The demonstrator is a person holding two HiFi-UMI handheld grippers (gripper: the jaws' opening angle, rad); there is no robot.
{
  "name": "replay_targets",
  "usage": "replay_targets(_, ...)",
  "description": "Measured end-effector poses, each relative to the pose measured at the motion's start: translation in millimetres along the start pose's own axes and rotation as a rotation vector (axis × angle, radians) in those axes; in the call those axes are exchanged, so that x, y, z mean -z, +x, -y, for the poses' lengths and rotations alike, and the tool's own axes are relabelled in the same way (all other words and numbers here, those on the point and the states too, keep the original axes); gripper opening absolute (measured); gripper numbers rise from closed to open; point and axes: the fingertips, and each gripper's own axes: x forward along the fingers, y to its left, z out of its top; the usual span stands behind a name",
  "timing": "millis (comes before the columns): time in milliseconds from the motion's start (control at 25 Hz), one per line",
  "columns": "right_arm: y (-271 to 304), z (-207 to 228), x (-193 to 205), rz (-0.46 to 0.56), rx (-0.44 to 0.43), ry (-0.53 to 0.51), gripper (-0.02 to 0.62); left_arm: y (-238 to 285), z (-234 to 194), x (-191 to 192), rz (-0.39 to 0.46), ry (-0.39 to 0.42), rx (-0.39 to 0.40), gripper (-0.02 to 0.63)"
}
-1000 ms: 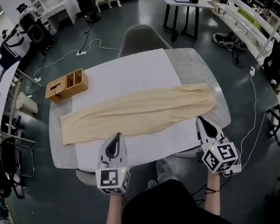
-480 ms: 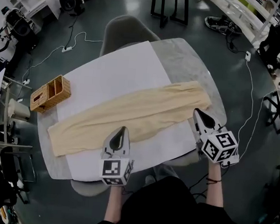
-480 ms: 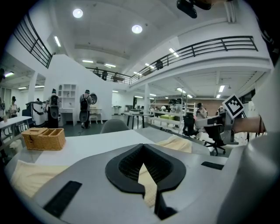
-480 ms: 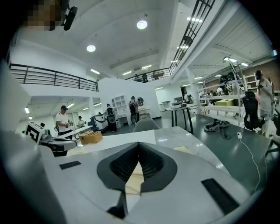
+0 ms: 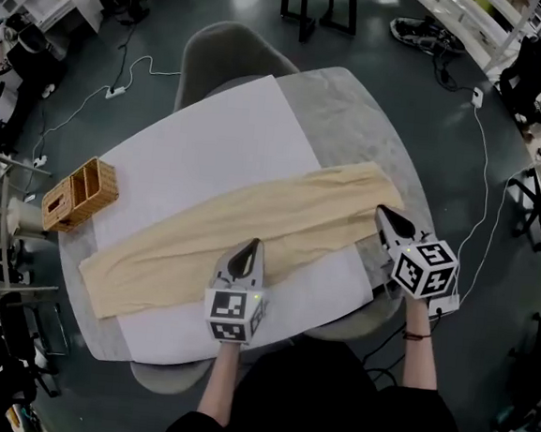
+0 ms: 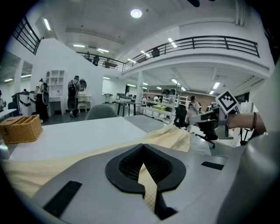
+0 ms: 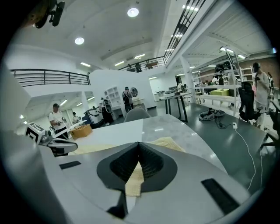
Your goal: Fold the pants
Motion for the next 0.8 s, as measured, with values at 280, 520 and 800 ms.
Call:
replay_targets(280,22,54,5,-0.073,0.095,0.03,0.014,39,7,9,-0.078,-0.027,0.077,0.008)
replay_targets(520,40,96,19,-0.191,0.159,0.027,0.017,58,10,10,-0.112,-0.027,0.131,0.008)
replay_targets(800,69,115,36,-0.302,0.131,0.07,0.159,77,4,11,-0.136,-0.026,0.147,0.008)
